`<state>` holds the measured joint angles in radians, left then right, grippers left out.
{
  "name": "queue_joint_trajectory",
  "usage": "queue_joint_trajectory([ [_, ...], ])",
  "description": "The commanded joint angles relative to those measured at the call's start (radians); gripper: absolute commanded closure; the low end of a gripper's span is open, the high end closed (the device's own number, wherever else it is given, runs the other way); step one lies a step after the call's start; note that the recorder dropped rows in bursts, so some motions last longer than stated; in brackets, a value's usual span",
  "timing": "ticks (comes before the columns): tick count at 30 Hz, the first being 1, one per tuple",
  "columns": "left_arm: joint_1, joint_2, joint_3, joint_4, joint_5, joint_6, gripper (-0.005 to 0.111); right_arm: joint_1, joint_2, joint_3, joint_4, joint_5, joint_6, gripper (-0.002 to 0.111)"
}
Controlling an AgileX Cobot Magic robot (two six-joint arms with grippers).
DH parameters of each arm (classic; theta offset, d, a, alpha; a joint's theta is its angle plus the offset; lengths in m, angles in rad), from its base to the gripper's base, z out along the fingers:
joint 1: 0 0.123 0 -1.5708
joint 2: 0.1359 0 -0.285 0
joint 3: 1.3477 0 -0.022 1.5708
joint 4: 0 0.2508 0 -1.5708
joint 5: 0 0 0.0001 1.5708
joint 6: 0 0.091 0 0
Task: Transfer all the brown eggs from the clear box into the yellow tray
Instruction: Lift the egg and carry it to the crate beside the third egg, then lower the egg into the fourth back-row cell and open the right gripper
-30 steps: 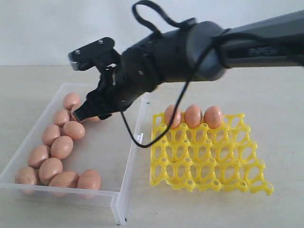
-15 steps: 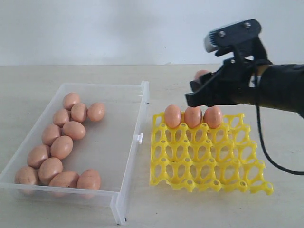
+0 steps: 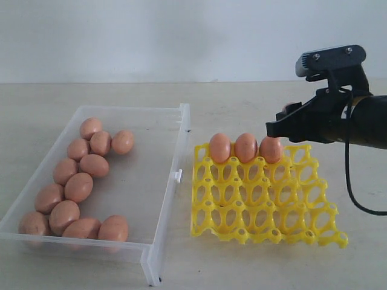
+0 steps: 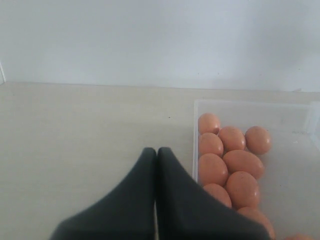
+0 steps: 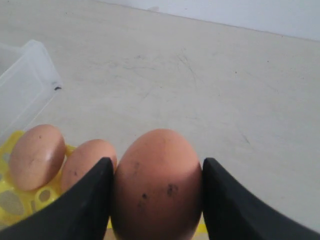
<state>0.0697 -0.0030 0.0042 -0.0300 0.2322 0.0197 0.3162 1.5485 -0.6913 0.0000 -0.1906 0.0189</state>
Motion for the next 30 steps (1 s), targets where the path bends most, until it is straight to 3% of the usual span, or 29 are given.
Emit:
queue_joint_trajectory([
  [1, 0.001, 0.003, -0.004, -0.005, 0.000, 0.001, 0.111, -0.007, 0.061, 0.004, 0.010, -0.045, -0.019, 0.106],
  [12, 0.001, 0.003, -0.004, -0.005, 0.000, 0.001, 0.111, -0.007, 0.138, 0.004, 0.201, -0.116, -0.214, 0.106],
  [30, 0.001, 0.003, -0.004, -0.005, 0.000, 0.001, 0.111, -0.067, 0.161, 0.004, 0.238, -0.109, -0.227, 0.106],
])
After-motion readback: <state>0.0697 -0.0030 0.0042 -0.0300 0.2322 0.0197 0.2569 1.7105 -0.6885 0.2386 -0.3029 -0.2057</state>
